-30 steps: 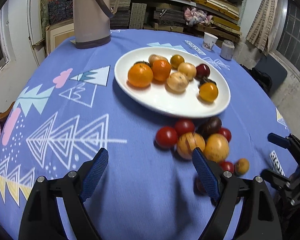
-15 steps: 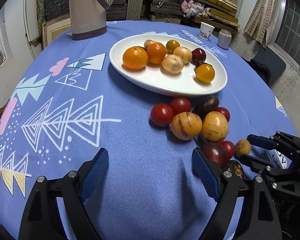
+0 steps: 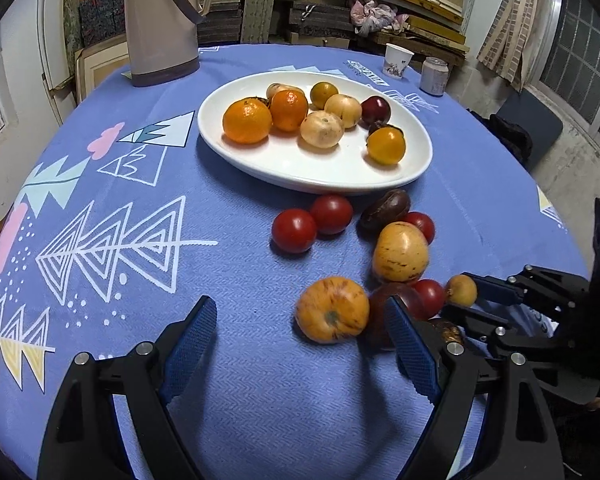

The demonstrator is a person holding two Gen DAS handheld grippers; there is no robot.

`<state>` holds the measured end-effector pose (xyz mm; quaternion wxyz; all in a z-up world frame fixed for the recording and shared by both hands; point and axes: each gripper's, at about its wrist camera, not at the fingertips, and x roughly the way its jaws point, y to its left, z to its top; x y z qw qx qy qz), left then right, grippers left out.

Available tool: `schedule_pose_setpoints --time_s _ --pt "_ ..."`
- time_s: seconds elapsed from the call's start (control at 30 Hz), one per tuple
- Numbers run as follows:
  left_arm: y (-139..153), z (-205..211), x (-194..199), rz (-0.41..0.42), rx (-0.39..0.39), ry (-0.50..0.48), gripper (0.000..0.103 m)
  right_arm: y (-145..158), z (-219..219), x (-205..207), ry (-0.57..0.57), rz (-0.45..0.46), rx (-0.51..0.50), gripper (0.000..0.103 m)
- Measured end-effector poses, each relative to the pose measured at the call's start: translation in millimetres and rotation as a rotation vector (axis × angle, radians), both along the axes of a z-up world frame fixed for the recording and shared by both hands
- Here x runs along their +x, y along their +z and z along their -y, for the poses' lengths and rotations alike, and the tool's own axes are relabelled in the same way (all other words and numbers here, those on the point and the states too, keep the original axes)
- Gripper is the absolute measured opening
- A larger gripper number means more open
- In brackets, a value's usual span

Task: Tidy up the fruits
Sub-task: 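Grasp a pale striped fruit with the left tool while the right tool grasps a large yellow striped fruit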

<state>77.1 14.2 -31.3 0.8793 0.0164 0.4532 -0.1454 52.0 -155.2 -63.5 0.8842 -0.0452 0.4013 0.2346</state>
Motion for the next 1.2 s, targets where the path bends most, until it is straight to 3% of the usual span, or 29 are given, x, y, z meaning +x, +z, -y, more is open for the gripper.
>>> schedule_pose_setpoints --time_s 0.2,0.33,0.63,0.87,0.93,1.0,1.03,1.1,1.2 --pt "-0.3 11.9 -4.1 0.007 0.016 -0.039 0.086 -0.9 1.1 -0.9 0.000 0.003 0.013 0.031" --pt "-3.1 6.0 0.2 0.001 -0.036 -0.038 0.086 -1.0 1.0 -0.6 0.015 -0.001 0.029 0.035" --pt "-2.0 -19.0 8.6 -0.012 -0.058 0.011 0.086 -1.2 0.1 -0.6 0.036 -0.008 0.054 0.046" --pt "-10.6 -10.7 12.6 -0.025 -0.056 -0.014 0.084 -0.9 -0.5 -0.5 0.042 -0.010 0.058 0.049" --pt "-11.3 -9.3 15.8 -0.028 -0.075 -0.026 0.074 -1.0 -0.2 -0.8 0.045 -0.011 0.061 0.050" --pt "-10.9 -5.6 16.9 -0.031 -0.105 -0.058 0.055 -0.9 0.8 -0.3 0.047 -0.015 0.069 0.053" --pt "-10.2 -1.9 16.3 -0.025 -0.109 -0.079 0.051 -0.7 1.4 0.0 0.045 -0.018 0.073 0.055" --pt "-10.4 4.1 14.9 -0.001 -0.093 -0.102 0.048 0.7 4.7 1.5 0.027 -0.026 0.083 0.067" --pt "-14.8 2.8 20.8 -0.016 -0.130 -0.098 0.048 3.0 13.1 3.9 0.003 -0.042 0.126 0.069"
